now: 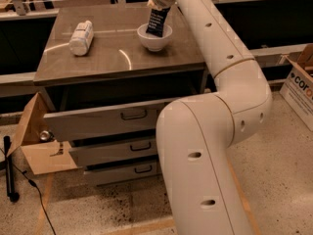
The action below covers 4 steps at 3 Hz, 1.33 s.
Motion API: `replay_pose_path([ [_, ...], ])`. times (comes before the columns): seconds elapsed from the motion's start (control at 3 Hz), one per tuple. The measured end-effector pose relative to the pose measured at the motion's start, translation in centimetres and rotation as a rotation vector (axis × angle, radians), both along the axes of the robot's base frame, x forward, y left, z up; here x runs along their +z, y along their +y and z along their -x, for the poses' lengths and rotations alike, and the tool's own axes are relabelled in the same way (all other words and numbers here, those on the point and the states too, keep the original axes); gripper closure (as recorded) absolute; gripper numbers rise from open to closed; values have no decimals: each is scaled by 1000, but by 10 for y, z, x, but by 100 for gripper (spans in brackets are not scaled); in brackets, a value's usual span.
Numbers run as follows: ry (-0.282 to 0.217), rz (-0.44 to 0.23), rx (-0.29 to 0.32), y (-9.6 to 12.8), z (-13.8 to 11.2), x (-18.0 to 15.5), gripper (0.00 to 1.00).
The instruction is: Pick rxbar blueberry from white bowl and place on counter
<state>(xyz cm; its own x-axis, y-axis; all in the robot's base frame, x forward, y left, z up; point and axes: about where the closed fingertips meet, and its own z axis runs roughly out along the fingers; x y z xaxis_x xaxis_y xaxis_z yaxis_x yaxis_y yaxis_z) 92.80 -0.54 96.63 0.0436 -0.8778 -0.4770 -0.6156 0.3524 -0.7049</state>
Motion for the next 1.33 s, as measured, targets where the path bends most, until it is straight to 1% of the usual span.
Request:
replay_pose_path([
  [0.33, -102, -7, 22, -4, -1, 41, 100],
  [0.67, -193, 1, 28, -11, -2, 73, 100],
  [1.0, -256, 34, 1, -24, -10, 87, 100],
  [1.33, -259, 61, -41, -40, -18, 78, 100],
])
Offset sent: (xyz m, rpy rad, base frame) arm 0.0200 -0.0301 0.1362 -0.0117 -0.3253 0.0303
